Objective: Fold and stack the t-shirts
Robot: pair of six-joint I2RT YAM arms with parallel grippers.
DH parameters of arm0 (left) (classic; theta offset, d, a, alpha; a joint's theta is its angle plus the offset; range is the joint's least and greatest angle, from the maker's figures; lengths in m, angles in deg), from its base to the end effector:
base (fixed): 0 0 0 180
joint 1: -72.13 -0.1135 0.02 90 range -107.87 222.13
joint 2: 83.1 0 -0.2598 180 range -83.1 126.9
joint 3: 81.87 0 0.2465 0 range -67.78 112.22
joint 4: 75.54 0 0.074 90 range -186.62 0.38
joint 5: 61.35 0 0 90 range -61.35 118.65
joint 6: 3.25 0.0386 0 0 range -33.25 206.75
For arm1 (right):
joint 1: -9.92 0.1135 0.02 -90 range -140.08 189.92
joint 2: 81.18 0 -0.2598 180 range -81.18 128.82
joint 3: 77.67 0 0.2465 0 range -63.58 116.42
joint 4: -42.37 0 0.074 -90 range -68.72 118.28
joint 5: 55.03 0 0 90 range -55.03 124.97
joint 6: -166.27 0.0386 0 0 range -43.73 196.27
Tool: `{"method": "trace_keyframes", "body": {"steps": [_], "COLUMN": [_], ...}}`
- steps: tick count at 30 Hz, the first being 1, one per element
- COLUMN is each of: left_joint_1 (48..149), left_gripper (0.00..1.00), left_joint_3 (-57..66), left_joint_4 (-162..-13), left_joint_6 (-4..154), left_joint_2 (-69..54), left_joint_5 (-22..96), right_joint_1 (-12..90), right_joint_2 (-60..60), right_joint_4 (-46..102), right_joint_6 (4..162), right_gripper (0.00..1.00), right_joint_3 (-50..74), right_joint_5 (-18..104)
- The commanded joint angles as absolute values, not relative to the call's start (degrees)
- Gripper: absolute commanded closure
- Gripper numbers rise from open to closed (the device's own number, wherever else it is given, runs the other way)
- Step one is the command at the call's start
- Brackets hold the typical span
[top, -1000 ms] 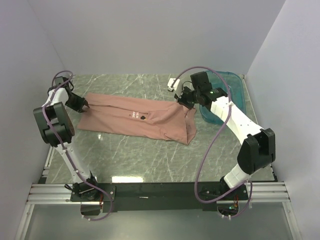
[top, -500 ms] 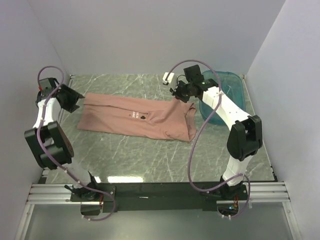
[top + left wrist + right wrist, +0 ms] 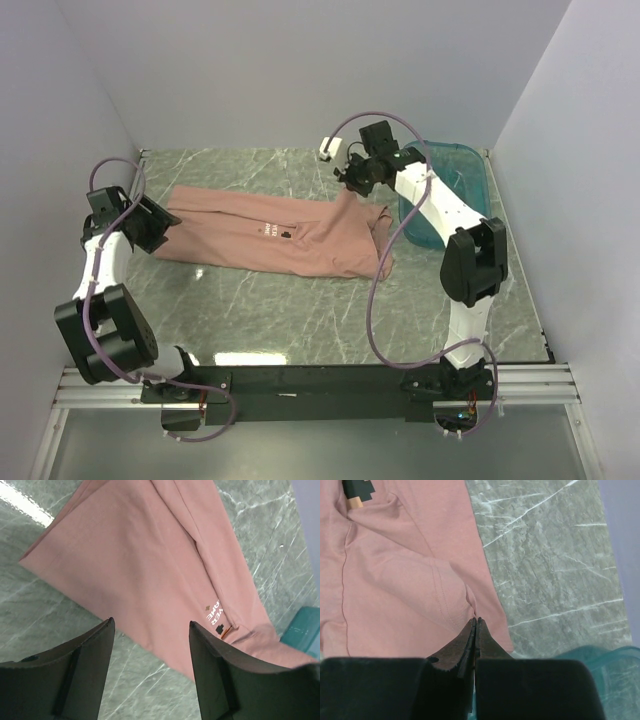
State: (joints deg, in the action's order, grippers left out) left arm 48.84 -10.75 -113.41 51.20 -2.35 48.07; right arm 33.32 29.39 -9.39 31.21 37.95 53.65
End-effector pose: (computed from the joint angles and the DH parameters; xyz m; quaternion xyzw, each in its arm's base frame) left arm 0.2768 0.1052 0.2473 -0.3980 0.8302 -0.1944 0.3384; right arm 0.3921 0.1832 0.2980 -0.5654 0.7246 0.0798 0.3858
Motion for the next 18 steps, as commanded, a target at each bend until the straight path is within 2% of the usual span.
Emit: {"method": "trace_keyframes", "body": {"steps": [1, 18], "left_joint_1": [48.9, 49.1], "left_gripper": [0.34, 0.34], "left_joint_3": [-12.7, -17.0], "left_joint_4": [-111.0, -110.2], "left_joint_6": [54.0, 55.8], "left_joint_2": [-6.3, -7.7], "left_joint_5": [48.2, 47.9], "right_joint_1": [33.9, 36.7], "right_joint_2": [31.2, 37.3], "right_joint_4": [-10.3, -11.7], "right_joint_6": [30.6, 30.7], "right_gripper": [1.0, 1.0], "right_joint_3": [42.5, 48.2], "right_joint_5": [52.9, 50.0]}}
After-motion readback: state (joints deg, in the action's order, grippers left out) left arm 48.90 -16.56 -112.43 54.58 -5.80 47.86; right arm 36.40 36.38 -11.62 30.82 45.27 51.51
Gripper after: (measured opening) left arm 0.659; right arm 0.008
